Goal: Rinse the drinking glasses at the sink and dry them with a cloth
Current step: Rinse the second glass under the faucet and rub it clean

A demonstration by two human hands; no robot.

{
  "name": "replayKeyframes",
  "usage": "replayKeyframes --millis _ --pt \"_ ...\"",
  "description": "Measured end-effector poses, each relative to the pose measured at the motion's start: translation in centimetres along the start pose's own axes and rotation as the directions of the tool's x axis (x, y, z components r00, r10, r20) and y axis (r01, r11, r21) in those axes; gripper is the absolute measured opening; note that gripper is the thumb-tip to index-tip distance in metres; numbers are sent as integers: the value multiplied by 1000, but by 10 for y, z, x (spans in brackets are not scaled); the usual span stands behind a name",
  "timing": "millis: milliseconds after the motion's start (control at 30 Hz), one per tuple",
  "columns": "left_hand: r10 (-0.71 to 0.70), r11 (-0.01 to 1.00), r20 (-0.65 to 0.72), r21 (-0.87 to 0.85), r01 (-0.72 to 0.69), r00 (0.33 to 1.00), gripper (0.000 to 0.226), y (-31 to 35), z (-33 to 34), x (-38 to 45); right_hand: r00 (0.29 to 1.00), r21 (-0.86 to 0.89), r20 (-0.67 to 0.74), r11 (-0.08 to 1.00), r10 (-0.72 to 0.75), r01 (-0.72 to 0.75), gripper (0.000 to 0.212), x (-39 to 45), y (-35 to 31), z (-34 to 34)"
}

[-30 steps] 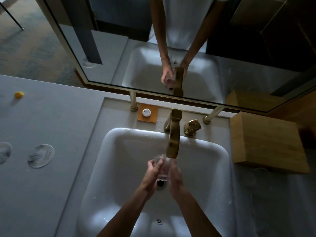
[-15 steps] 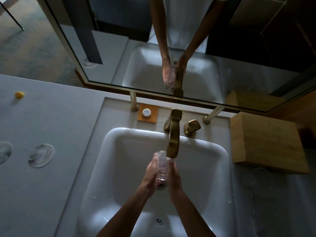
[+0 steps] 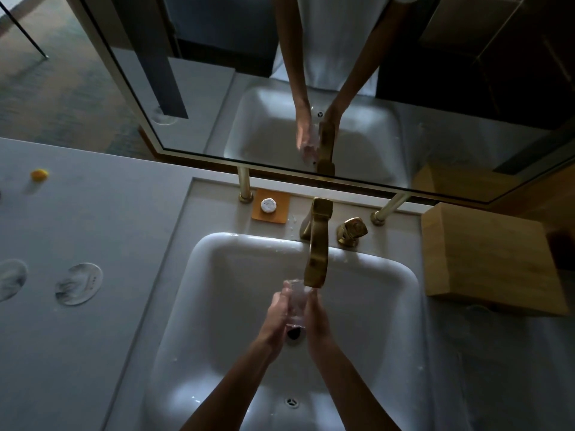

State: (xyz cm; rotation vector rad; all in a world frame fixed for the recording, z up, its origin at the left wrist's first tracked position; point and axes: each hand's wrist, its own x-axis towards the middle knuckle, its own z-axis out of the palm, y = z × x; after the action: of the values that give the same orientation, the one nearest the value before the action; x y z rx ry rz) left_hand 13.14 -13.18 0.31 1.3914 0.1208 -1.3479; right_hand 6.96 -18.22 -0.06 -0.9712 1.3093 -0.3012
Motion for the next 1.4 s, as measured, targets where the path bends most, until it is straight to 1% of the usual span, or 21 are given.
replayKeyframes --millis 100,133,167,267,300,333,367,400,467,500,600,667,800,900,967,1000,1100,1200,1300,1333,1400 --pt "23 1000 26 15 -24 999 42 -2 0 3 998 -57 -37 997 -54 52 40 -14 -14 0" --pt "23 1000 30 16 -23 999 39 -2 1 2 996 -86 -53 994 -75 71 31 -17 -17 1" --pt "35 999 33 9 -35 999 36 -1 3 0 994 -104 -54 990 -99 93 33 -20 -18 1" --pt "38 999 -13 -29 -38 999 36 -2 4 3 986 -223 -99 969 -132 107 72 -17 2 4" --pt "33 999 -34 -32 -34 999 37 -4 3 5 981 -263 -117 957 -154 119 81 -3 25 3" --pt "39 998 -61 -39 -41 997 39 -4 3 5 981 -296 -127 950 -145 102 86 -2 30 4" --pt "44 998 -71 -47 -48 996 42 -6 2 6 985 -304 -114 949 -127 87 84 -11 20 7" --pt "46 998 -64 -47 -49 997 46 -5 2 6 986 -267 -104 959 -131 99 71 -20 5 7" --pt "44 998 -73 -34 -47 996 49 -3 3 1 988 -187 -86 976 -126 108 26 -22 -7 4" --pt "46 998 -56 -33 -48 997 49 -2 3 -2 990 -141 -83 985 -114 102 22 -19 -9 2" --pt "45 998 -23 -33 -46 999 48 -1 3 -2 998 -59 -46 997 -51 49 45 -12 -17 -4" --pt "68 998 -39 -13 -69 997 50 1 3 -5 999 -4 -32 1000 -25 24 43 -7 -20 -6" --pt "80 996 -1 41 -80 997 68 -2 6 -7 999 38 -16 999 39 -38 39 1 -23 -9" --pt "47 999 21 15 -47 999 76 -2 6 -7 1000 -31 15 999 8 -8 36 11 -9 -10" --pt "31 999 29 -16 -30 999 68 -1 7 -6 1000 -59 22 998 -12 14 36 10 -4 -10" --pt "25 999 26 -40 -24 999 59 0 7 -5 999 -51 32 999 -13 15 43 8 -1 -10" --pt "-5 997 3 -82 5 1000 40 2 8 -1 996 -29 80 999 -41 44 85 11 8 -12" --pt "-40 991 -10 -129 38 999 37 3 9 4 983 4 159 995 -95 96 84 4 0 -17" --pt "-105 979 -7 -177 102 994 35 5 11 7 967 69 229 993 -112 99 94 6 -5 -26" --pt "-131 970 -7 -206 127 991 34 6 11 8 966 84 234 992 -106 88 92 7 -7 -29" --pt "-183 946 10 -271 179 983 41 6 10 10 964 116 254 992 -80 52 76 9 -7 -33"
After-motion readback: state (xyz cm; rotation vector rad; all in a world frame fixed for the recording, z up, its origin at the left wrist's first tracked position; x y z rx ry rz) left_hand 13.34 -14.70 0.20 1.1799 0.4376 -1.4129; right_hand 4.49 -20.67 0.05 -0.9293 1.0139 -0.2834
